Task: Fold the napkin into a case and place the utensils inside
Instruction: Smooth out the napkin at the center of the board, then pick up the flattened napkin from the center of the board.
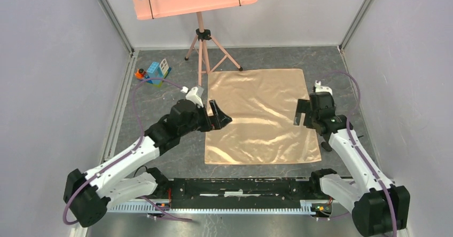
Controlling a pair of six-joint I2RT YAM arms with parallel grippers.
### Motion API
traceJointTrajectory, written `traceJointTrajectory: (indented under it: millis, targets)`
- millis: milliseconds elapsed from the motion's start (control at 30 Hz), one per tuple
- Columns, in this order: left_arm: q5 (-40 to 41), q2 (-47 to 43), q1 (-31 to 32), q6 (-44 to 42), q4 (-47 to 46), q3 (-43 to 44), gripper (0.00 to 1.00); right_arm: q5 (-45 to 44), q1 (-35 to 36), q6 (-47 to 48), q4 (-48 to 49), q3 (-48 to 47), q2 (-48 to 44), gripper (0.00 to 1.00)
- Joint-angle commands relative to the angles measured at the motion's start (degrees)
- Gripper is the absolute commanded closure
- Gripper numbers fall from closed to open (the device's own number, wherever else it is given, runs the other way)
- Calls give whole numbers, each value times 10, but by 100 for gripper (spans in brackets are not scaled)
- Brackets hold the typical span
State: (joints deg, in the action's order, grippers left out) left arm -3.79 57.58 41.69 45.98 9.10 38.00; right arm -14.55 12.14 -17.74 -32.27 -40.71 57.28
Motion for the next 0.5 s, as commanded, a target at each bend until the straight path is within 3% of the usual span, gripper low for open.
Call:
traceJointTrajectory:
  millis: [0, 267, 367, 467]
  targets:
    - [36, -35, -4, -66, 114, 53, 0, -6, -52, -94, -174, -15, -17, 4]
    - [20, -61, -9, -126, 120, 68, 0, 63, -202, -84, -240, 62, -46, 38]
    - [-3, -66, -10, -120, 109, 62, 0, 67, -208, -79, -234, 75, -33, 54]
    - [-9, -74, -7, -121, 104, 55, 0, 71, -208, -79, -226, 84, -14, 59]
